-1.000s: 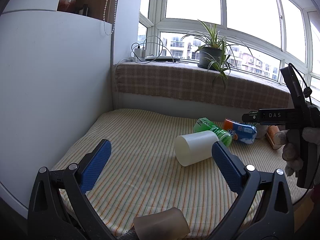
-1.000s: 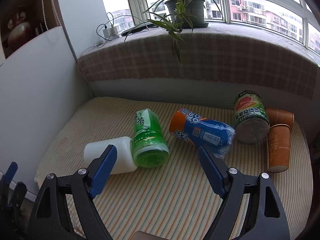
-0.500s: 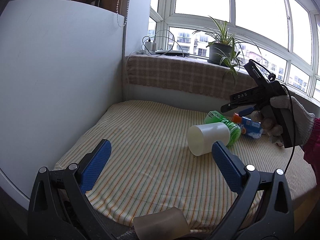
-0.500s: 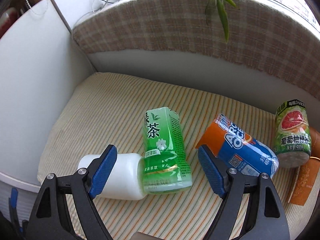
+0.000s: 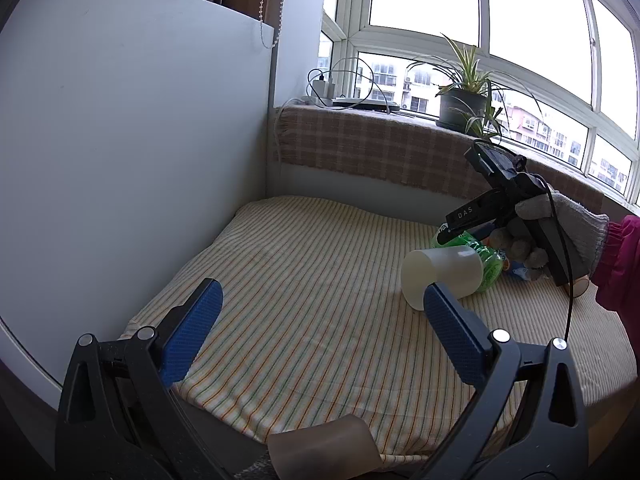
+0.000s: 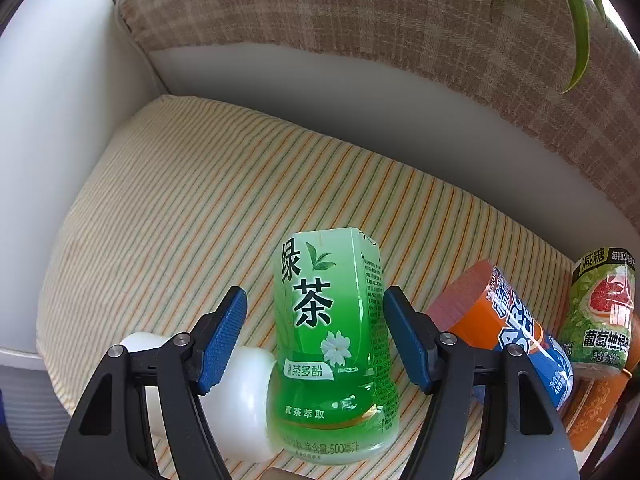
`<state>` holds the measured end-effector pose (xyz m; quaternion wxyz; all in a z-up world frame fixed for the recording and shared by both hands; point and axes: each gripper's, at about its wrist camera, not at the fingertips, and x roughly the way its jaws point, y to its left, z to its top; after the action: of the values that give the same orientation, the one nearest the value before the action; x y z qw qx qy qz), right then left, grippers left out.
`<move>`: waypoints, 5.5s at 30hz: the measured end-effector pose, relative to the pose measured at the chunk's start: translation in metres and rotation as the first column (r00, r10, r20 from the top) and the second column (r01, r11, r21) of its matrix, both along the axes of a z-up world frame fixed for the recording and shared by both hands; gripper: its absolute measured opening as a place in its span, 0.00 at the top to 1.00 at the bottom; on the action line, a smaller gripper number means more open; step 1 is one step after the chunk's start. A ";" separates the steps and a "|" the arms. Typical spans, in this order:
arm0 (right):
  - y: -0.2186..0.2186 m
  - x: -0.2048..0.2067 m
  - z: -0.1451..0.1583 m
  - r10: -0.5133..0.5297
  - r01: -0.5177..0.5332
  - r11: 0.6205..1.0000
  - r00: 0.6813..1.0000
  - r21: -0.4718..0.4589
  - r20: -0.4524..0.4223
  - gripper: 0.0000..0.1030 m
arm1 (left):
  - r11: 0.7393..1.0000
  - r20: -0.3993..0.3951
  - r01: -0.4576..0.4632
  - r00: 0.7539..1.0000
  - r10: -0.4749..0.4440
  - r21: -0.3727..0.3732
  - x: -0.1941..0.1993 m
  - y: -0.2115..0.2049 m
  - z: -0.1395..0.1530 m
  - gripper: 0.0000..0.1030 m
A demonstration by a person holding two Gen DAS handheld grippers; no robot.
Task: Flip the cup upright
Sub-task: 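Reach the right gripper to the green tea bottle and close on it, then lift the green bottle with the right gripper and turn it, then lay the green bottle on its side and open the right gripper, then close the left gripper around the body of the green bottle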
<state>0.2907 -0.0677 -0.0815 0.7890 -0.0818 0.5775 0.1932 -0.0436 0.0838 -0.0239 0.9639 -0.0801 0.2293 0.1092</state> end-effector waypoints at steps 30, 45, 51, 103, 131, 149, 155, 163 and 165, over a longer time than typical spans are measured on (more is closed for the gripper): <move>-0.005 0.000 0.009 0.038 -0.039 0.999 0.995 0.007 0.095 0.51 | 1.000 -0.009 0.009 1.000 -0.009 0.000 0.007 -0.001 -0.001 0.01; -0.035 -0.024 0.056 0.036 -0.064 0.993 0.962 0.094 0.272 0.55 | 1.000 -0.020 0.024 1.000 -0.024 0.013 0.009 -0.008 -0.004 0.01; -0.047 -0.046 0.080 0.023 -0.077 0.988 0.931 0.134 0.364 0.58 | 0.999 -0.020 0.028 0.999 -0.027 0.022 0.010 -0.009 -0.004 0.01; -0.136 -0.121 -0.009 -0.188 0.289 0.806 0.952 0.516 -0.239 0.56 | 0.882 -0.202 0.375 0.876 -0.438 -0.286 0.076 -0.068 -0.022 0.01; -0.260 -0.286 0.008 -0.527 0.429 0.670 0.850 0.606 -0.018 0.41 | 0.710 -0.387 0.347 0.652 -0.652 -0.613 0.199 -0.128 -0.069 0.20; -0.258 -0.286 0.006 -0.534 0.435 0.683 0.846 0.587 -0.006 0.41 | 0.726 -0.398 0.394 0.641 -0.657 -0.564 0.201 -0.159 -0.070 0.44; -0.259 -0.285 0.003 -0.535 0.442 0.682 0.845 0.583 -0.014 0.41 | 0.753 -0.340 0.480 0.687 -0.642 -0.451 0.177 -0.166 -0.048 0.45; -0.256 -0.284 0.003 -0.538 0.440 0.696 0.843 0.568 0.006 0.41 | 0.784 -0.267 0.535 0.743 -0.614 -0.314 0.154 -0.174 -0.026 0.45; -0.256 -0.284 0.003 -0.539 0.441 0.694 0.843 0.569 0.004 0.41 | 0.785 -0.258 0.547 0.745 -0.615 -0.291 0.150 -0.178 -0.025 0.45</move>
<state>0.0071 -0.3241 -0.0784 0.8472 0.2882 0.4287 0.1240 0.1064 -0.0938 -0.0490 0.8822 -0.0789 0.4146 -0.2089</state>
